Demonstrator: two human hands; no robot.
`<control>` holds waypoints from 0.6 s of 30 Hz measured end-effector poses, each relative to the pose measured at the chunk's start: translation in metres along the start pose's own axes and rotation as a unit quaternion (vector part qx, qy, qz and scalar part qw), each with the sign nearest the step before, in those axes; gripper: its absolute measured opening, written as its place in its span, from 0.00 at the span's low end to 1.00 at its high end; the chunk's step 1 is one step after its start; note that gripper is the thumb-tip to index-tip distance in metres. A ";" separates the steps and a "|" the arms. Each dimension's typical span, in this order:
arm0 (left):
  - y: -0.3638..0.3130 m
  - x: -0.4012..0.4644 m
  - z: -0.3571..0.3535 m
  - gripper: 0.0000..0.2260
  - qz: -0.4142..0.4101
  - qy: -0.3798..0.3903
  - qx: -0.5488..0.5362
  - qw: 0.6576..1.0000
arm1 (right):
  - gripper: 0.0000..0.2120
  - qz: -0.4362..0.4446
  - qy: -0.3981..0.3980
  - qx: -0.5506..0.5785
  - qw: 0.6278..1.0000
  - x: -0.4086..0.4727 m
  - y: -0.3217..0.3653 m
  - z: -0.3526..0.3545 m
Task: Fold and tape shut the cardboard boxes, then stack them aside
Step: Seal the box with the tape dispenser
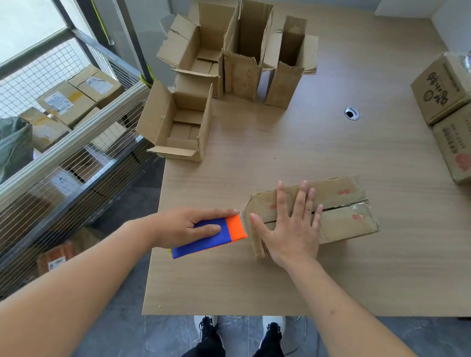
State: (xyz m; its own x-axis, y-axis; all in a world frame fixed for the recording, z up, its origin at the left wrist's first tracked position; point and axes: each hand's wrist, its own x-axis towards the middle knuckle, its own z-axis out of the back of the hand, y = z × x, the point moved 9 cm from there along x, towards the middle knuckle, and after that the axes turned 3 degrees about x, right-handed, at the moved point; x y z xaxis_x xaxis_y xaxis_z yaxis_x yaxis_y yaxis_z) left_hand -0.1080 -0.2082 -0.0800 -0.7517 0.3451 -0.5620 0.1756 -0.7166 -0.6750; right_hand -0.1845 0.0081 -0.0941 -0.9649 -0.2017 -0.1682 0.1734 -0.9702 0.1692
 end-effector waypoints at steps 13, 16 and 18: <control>-0.002 0.029 -0.008 0.18 0.080 0.034 0.006 0.996 | 0.46 0.023 0.014 -0.001 1.000 0.002 0.001 0.002; -0.006 0.032 -0.005 0.19 0.088 0.050 0.047 0.994 | 0.45 0.033 0.017 -0.003 0.999 0.002 0.002 0.002; -0.010 0.033 -0.003 0.19 0.092 0.059 0.058 0.992 | 0.45 0.036 0.012 0.004 0.999 0.002 0.003 0.003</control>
State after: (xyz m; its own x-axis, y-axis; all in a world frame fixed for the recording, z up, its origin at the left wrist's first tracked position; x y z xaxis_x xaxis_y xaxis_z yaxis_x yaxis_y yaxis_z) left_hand -0.1326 -0.1876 -0.0927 -0.6336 0.2655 -0.7267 0.2236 -0.8364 -0.5005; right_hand -0.1868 0.0055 -0.0914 -0.9451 -0.2733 -0.1789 0.2396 -0.9523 0.1891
